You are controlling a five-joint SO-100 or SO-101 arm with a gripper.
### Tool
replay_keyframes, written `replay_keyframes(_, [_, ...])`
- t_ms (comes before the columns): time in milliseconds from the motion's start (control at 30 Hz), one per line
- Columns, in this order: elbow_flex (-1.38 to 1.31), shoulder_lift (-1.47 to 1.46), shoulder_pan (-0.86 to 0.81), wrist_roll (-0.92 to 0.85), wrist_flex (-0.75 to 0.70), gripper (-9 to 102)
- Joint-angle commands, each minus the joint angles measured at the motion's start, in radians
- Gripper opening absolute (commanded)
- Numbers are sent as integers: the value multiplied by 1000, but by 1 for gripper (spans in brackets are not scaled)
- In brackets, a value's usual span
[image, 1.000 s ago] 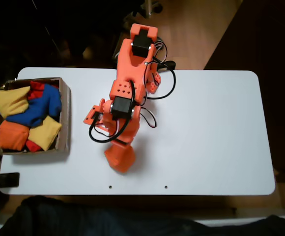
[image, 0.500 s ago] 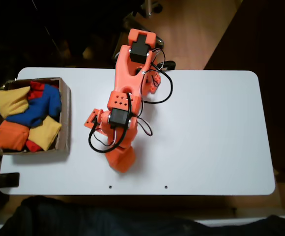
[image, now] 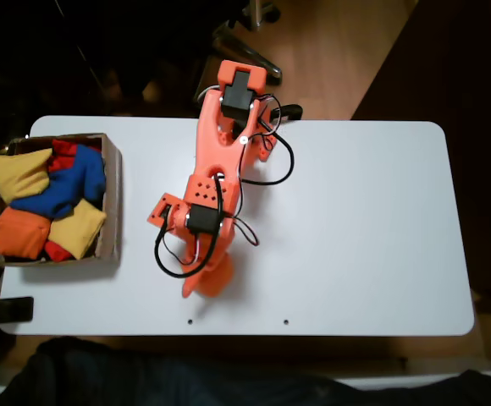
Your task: Grasp a bag and put it in the box.
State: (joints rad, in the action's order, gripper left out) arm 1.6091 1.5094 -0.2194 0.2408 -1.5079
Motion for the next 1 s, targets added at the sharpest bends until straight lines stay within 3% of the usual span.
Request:
replay_keyframes(0, [-54, -9, -9, 6, 5, 98])
replay_keyframes(967, [-172, -253, -37, 80, 0, 98])
